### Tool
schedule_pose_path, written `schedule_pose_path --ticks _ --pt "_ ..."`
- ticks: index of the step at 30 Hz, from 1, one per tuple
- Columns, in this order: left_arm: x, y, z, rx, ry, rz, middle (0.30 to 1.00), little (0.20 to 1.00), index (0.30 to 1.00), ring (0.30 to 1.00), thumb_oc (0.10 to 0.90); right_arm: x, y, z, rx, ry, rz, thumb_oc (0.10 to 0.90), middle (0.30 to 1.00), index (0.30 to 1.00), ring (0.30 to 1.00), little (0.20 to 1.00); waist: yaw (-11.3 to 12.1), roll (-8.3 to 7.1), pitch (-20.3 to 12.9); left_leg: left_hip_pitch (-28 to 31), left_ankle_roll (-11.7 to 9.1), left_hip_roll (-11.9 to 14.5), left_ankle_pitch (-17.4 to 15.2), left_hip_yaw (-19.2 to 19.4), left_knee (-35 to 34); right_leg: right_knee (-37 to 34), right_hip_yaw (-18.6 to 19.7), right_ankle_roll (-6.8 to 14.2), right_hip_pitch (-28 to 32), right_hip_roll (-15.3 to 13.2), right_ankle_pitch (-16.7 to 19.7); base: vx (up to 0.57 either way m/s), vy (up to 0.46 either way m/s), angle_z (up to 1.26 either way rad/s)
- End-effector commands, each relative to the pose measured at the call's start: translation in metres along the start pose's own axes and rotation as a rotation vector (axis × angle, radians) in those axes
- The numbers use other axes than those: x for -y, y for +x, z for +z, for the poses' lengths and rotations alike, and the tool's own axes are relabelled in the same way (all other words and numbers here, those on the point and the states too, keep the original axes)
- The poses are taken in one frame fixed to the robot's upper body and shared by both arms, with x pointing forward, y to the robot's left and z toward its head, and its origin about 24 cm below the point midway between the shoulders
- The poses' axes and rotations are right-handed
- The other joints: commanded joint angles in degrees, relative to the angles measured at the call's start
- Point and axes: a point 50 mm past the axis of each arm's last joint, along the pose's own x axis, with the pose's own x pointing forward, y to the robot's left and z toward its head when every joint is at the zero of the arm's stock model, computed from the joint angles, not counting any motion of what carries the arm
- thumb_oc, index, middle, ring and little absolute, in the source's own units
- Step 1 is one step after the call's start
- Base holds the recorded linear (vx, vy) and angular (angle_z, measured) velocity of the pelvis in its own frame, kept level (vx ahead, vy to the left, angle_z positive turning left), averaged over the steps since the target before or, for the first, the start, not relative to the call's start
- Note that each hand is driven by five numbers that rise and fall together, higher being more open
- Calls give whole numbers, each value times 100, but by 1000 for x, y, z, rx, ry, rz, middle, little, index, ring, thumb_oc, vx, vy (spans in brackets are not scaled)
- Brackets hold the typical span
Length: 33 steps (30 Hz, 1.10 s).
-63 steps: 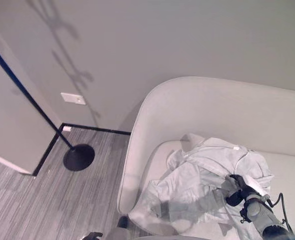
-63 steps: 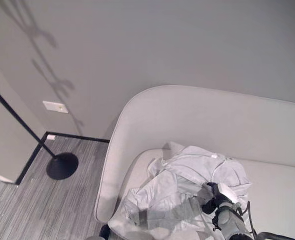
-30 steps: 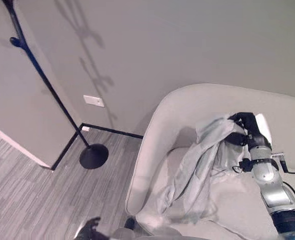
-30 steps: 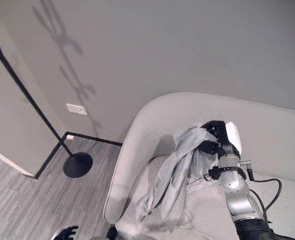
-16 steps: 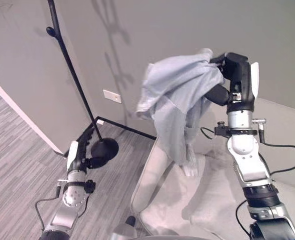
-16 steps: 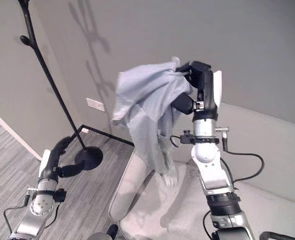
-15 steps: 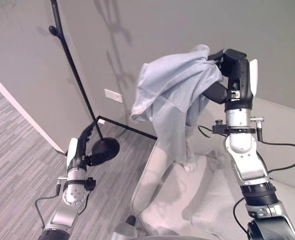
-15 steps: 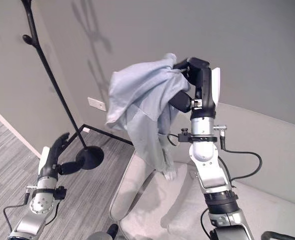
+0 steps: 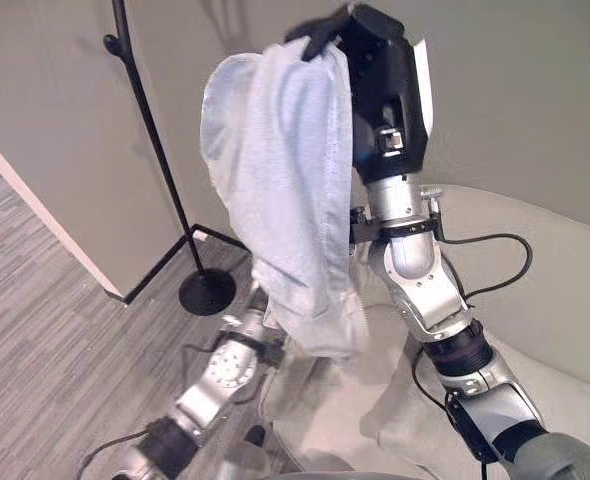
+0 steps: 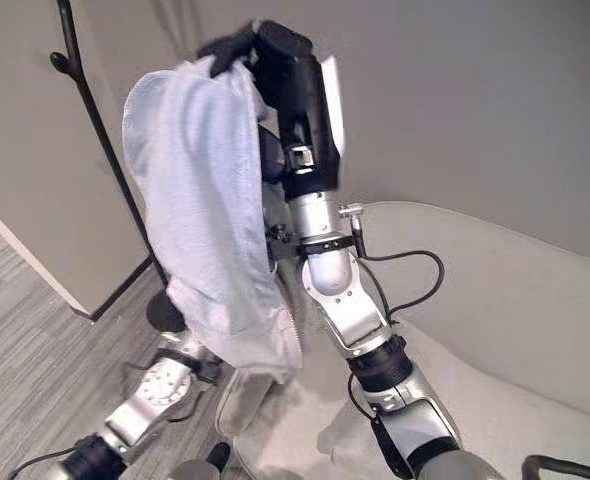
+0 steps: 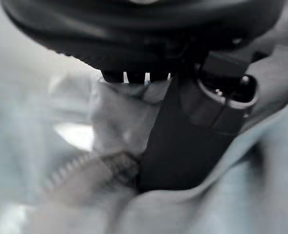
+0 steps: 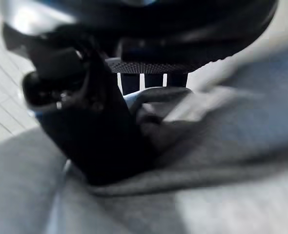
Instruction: Hang the clothes on the sofa on the clothes rack.
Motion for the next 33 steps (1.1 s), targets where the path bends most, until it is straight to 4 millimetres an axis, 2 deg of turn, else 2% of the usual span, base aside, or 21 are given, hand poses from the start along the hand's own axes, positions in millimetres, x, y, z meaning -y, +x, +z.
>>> schedule_pose_path --ticks 1,5,6,7,12,13,14,16,17,18,19,21,24,25,27,28,29,30,31,33 --pt "10 25 23 88 -151 -63 900 900 900 900 800 -2 34 72 361 142 -91 400 300 300 300 300 -266 -161 -596 -147 241 -374 -110 79 -9 34 352 -30 283 113 -357 -8 14 -9" --pt "27 38 27 78 -225 -125 900 900 900 900 800 -7 37 72 353 183 -116 400 300 300 300 300 -404 -156 -602 -114 255 -365 -135 142 -9 34 432 -35 281 132 -343 -12 6 -9" --pt "27 38 27 79 -225 -125 806 806 806 806 737 -7 37 72 354 183 -115 400 300 300 300 300 -402 -152 -598 -113 255 -365 -136 144 -9 34 434 -35 282 132 -343 -12 4 -10" --pt "29 41 29 84 -235 -125 300 300 300 300 400 -9 36 70 346 189 -107 400 300 300 300 300 -440 -155 -598 -101 252 -357 -144 159 -9 34 447 -37 281 132 -346 -9 4 -12" --pt "19 43 31 101 -291 -61 300 300 300 300 400 -6 26 63 314 176 -85 400 300 300 300 300 -537 -139 -601 -56 246 -331 -173 226 -9 34 496 -38 309 146 -349 -3 -10 -8" --pt "7 40 35 126 -330 -1 300 300 300 300 400 -1 19 57 285 178 -91 400 300 300 300 300 -542 -128 -599 -43 243 -328 -180 235 -9 34 503 -45 329 157 -357 2 -16 -6" --pt "7 40 35 125 -331 0 300 300 300 300 400 -1 18 56 283 179 -90 400 300 300 300 300 -545 -127 -605 -40 243 -327 -181 235 -9 34 504 -45 331 157 -358 4 -28 -7" --pt "-6 34 37 148 -339 59 300 300 300 300 400 5 13 51 260 163 -106 400 300 300 300 300 -526 -122 -599 -27 237 -317 -178 229 -9 34 487 -53 349 166 -371 7 -27 -4" --pt "-22 27 41 183 -358 128 300 300 300 300 400 11 8 47 245 142 -115 400 300 300 300 300 -506 -108 -597 -16 228 -311 -170 211 -9 34 470 -57 365 172 -385 0 0 0" --pt "-22 26 41 182 -359 130 300 300 300 300 400 11 8 47 243 143 -114 400 300 300 300 300 -513 -107 -602 -14 227 -311 -171 209 -9 34 468 -57 368 173 -386 0 0 0" --pt "-33 20 43 201 -369 179 300 300 300 300 400 16 5 45 231 131 -120 400 300 300 300 300 -493 -101 -600 -12 219 -305 -162 189 -9 34 451 -62 381 177 -393 11 -31 0" --pt "-77 -11 57 323 -358 378 300 300 300 300 400 34 -8 39 199 68 -125 400 300 300 300 300 -369 -87 -563 -18 194 -309 -132 104 -9 34 386 -74 418 193 -415 29 -44 2" --pt "-87 -23 61 347 -339 431 300 300 300 300 400 39 -12 37 186 57 -121 400 300 300 300 300 -356 -85 -562 -15 189 -315 -121 53 -9 34 346 -76 440 194 -421 30 -23 11" --pt "-120 -63 73 435 -255 616 300 300 300 300 400 54 -24 38 175 9 -113 400 300 300 300 300 -185 -62 -456 -65 176 -345 -69 -115 -9 48 204 -99 459 191 -428 39 -30 16" --pt "-119 -65 73 431 -254 619 300 300 300 300 400 54 -25 37 172 12 -111 400 300 300 300 300 -216 -62 -471 -65 175 -349 -66 -135 -9 47 184 -99 467 190 -432 -5 -23 26" --pt "-132 -90 82 480 -194 714 300 300 300 300 400 64 -34 40 168 -27 -109 400 300 300 300 300 -58 -6 -311 -210 142 -401 38 -310 -9 55 21 -127 415 190 -450 -114 -39 41" --pt "-138 -101 88 512 -163 757 300 300 300 300 400 69 -38 39 157 -58 -111 400 300 300 300 300 69 53 -186 -363 93 -439 120 -420 -9 42 -76 -138 372 190 -513 -135 -28 51" --pt "-138 -101 88 512 -163 757 300 300 300 300 400 70 -38 39 158 -59 -111 400 300 300 300 300 50 58 -195 -399 98 -450 171 -443 -9 38 -101 -133 347 184 -477 -330 32 55" --pt "-142 -105 96 567 -146 790 300 300 300 300 400 79 -39 42 168 -106 -126 400 300 300 300 300 169 185 37 -861 -30 -592 483 -578 -9 34 -378 -118 97 102 -450 -357 72 66" --pt "-143 -104 104 620 -141 795 300 300 300 300 400 83 -37 40 160 -127 -135 400 300 300 300 300 257 219 164 -1101 -123 -720 473 -441 -9 34 -553 -58 -210 -63 -373 -373 105 96"
